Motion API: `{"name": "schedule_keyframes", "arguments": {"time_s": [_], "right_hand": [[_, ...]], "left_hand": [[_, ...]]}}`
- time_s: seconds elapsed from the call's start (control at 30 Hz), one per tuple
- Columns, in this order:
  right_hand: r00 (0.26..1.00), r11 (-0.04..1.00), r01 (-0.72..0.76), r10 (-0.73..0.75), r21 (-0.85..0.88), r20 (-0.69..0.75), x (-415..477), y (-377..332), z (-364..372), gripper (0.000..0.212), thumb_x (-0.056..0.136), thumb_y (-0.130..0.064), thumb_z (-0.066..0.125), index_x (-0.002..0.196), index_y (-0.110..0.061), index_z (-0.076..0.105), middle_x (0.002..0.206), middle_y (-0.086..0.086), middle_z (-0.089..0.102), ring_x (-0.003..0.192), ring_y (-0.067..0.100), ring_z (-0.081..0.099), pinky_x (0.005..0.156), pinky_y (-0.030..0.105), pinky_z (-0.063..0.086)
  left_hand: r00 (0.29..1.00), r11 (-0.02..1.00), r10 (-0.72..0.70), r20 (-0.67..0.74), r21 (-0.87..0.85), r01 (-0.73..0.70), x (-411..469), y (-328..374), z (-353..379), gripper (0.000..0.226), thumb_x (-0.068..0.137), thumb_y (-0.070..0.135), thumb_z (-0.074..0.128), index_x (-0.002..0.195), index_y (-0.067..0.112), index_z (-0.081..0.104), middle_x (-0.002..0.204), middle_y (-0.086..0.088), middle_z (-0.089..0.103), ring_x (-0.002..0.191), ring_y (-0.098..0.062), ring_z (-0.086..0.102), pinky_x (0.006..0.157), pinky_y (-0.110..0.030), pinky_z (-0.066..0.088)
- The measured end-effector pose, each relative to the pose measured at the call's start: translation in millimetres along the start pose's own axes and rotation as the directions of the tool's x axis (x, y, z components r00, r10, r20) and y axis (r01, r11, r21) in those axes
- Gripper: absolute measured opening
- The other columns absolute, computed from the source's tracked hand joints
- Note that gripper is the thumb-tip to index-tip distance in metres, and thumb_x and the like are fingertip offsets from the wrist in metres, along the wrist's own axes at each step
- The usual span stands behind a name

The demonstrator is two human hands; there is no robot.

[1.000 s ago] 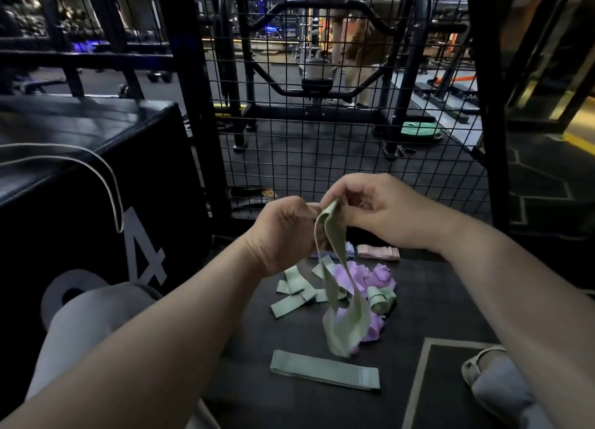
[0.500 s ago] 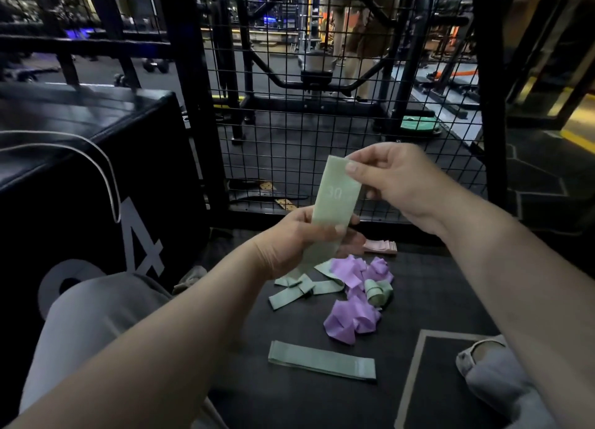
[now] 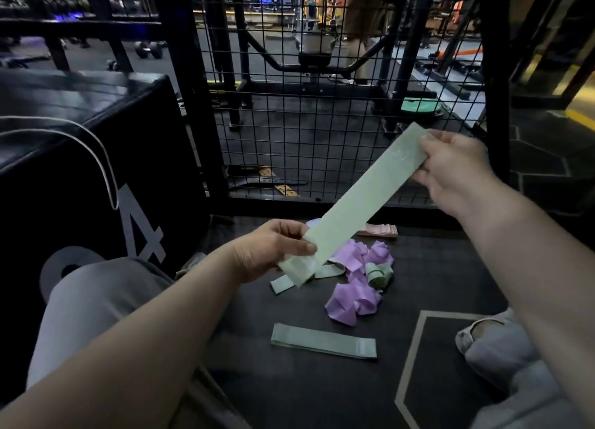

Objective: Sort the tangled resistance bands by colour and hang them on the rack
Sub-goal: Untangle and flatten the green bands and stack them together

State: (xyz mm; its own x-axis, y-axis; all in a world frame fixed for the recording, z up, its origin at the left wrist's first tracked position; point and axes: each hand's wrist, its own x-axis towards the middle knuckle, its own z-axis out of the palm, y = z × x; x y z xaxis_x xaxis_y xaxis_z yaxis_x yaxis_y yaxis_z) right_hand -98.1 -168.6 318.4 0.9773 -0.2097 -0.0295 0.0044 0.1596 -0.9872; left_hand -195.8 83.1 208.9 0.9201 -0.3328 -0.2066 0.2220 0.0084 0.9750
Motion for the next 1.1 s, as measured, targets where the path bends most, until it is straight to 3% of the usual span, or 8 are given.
{"name": "schedule_keyframes", "arguments": {"time_s": [0.17, 0.27, 0.47, 0.6, 0.73, 0.93, 1.0, 1.1], "right_hand": [[0.984, 0.972, -0.129, 0.151, 0.197, -0.099, 17, 9, -24, 0.011, 0.102, -0.005, 0.051, 0.108, -0.011, 0.057, 0.104, 0.01, 0.067, 0.091, 0.02, 0.07, 0.071, 0.043, 0.062], [0.969, 0.957, -0.201, 0.226, 0.207, -0.103, 16, 18, -33, 0.019, 0.101, -0.004, 0.05, 0.119, -0.007, 0.054, 0.1, 0.01, 0.068, 0.083, 0.019, 0.071, 0.055, 0.042, 0.057], [0.939, 0.926, -0.336, 0.344, -0.173, 0.014, -10, 48, -36, 0.014, 0.1, -0.002, 0.047, 0.11, -0.006, 0.057, 0.104, 0.011, 0.069, 0.094, 0.025, 0.07, 0.061, 0.04, 0.054], [0.932, 0.846, -0.138, 0.286, -0.515, 0.221, -36, 69, -27, 0.026, 0.099, -0.019, 0.062, 0.124, -0.011, 0.059, 0.107, 0.007, 0.063, 0.087, 0.014, 0.063, 0.053, 0.02, 0.053], [0.782, 0.751, 0.277, 0.187, -0.6, 0.595, -46, 86, -20, 0.048, 0.088, -0.028, 0.076, 0.133, -0.017, 0.06, 0.121, -0.006, 0.067, 0.108, 0.004, 0.064, 0.088, 0.017, 0.053], [0.717, 0.554, 0.516, 0.138, -0.653, 0.683, -49, 101, -1, 0.008, 0.089, -0.021, 0.074, 0.086, -0.019, 0.066, 0.078, 0.002, 0.068, 0.073, 0.019, 0.065, 0.069, 0.036, 0.054], [0.754, 0.648, 0.447, 0.098, -0.617, 0.65, -50, 104, 4, 0.014, 0.091, -0.012, 0.071, 0.082, -0.019, 0.062, 0.077, 0.008, 0.063, 0.068, 0.019, 0.061, 0.067, 0.039, 0.053], [0.819, 0.829, 0.272, 0.068, -0.489, 0.57, -48, 106, 6, 0.013, 0.091, -0.009, 0.071, 0.088, -0.021, 0.067, 0.09, 0.009, 0.071, 0.078, 0.021, 0.068, 0.079, 0.041, 0.058]], "left_hand": [[0.986, 1.0, -0.007, -0.168, 0.023, 0.011, -7, 0, -16, 0.02, 0.086, -0.006, 0.067, 0.074, 0.01, 0.067, 0.067, -0.014, 0.067, 0.055, -0.02, 0.066, 0.056, -0.028, 0.055], [0.95, 0.999, 0.031, -0.31, -0.008, -0.036, -3, 4, -20, 0.021, 0.088, -0.001, 0.069, 0.074, 0.011, 0.06, 0.067, -0.01, 0.067, 0.065, -0.024, 0.07, 0.066, -0.035, 0.058], [0.797, 0.965, 0.262, -0.544, 0.138, -0.223, 15, 13, -9, 0.015, 0.099, 0.023, 0.063, 0.089, 0.013, 0.065, 0.079, -0.005, 0.066, 0.069, -0.016, 0.064, 0.064, -0.03, 0.054], [0.831, 0.876, 0.4, -0.386, 0.428, -0.223, 27, 17, 9, 0.017, 0.098, 0.029, 0.064, 0.084, 0.02, 0.062, 0.075, -0.002, 0.058, 0.065, -0.01, 0.052, 0.061, -0.025, 0.046], [0.929, 0.801, 0.337, -0.153, 0.565, -0.197, 36, 9, 26, 0.014, 0.095, 0.019, 0.069, 0.082, 0.018, 0.062, 0.069, 0.0, 0.05, 0.063, -0.011, 0.046, 0.06, -0.021, 0.041], [0.957, 0.96, 0.248, -0.15, 0.171, -0.222, 33, -4, 31, 0.011, 0.093, 0.02, 0.069, 0.1, 0.015, 0.062, 0.08, -0.007, 0.062, 0.073, -0.023, 0.061, 0.074, -0.042, 0.052], [0.977, 0.989, 0.139, -0.161, -0.022, -0.145, 31, -10, 33, 0.015, 0.097, 0.019, 0.063, 0.111, 0.017, 0.058, 0.081, -0.002, 0.064, 0.069, -0.018, 0.062, 0.07, -0.036, 0.053], [0.999, 0.999, 0.034, -0.042, 0.031, -0.033, 26, -25, 32, 0.011, 0.097, 0.014, 0.061, 0.106, 0.01, 0.066, 0.088, -0.005, 0.069, 0.075, -0.019, 0.065, 0.071, -0.032, 0.053]]}}
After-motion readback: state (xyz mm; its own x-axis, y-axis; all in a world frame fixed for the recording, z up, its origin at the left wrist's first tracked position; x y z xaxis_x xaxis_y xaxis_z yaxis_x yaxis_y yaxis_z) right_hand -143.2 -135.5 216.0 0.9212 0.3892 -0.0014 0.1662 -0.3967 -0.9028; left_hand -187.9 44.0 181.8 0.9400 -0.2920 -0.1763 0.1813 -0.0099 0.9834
